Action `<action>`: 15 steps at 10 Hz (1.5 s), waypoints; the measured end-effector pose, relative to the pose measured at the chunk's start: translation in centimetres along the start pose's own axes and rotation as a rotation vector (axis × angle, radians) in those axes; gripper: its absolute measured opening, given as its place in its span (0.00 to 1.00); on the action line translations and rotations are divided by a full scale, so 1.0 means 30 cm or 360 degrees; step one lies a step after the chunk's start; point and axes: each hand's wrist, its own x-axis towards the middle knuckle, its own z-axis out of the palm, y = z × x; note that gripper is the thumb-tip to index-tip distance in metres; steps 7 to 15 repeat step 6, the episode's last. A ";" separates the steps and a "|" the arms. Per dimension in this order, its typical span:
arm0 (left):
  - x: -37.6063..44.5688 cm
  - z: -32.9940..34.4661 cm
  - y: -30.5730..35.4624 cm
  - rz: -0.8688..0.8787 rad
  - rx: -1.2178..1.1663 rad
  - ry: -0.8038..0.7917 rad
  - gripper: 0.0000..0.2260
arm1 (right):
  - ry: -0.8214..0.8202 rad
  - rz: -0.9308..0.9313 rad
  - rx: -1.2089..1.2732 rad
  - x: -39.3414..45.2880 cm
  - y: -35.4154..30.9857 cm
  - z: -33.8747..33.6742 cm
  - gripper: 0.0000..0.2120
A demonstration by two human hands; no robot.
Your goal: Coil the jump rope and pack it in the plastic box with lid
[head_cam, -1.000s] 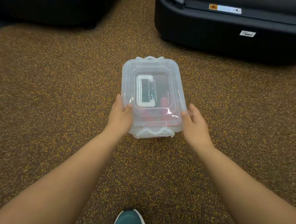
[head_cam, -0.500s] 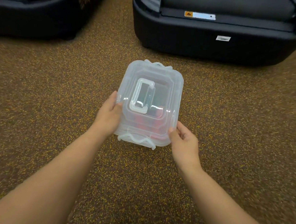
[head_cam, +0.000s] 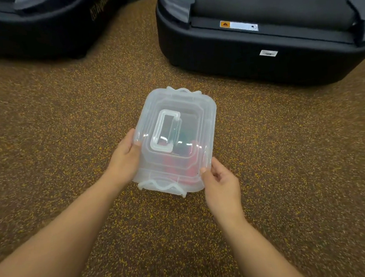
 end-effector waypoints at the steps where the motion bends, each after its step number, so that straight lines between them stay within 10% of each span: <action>1: -0.006 0.010 -0.001 0.0067 -0.0005 0.0013 0.15 | -0.0035 -0.0004 0.0001 0.000 -0.005 -0.007 0.15; 4: 0.024 -0.004 0.002 0.0069 0.0277 0.0030 0.20 | -0.0102 0.0163 -0.0030 0.086 -0.006 -0.093 0.24; 6: 0.184 0.090 0.224 0.0364 0.0795 -0.0016 0.20 | -0.0132 0.0176 -0.0851 0.311 -0.088 -0.238 0.26; 15: 0.184 0.090 0.224 0.0364 0.0795 -0.0016 0.20 | -0.0132 0.0176 -0.0851 0.311 -0.088 -0.238 0.26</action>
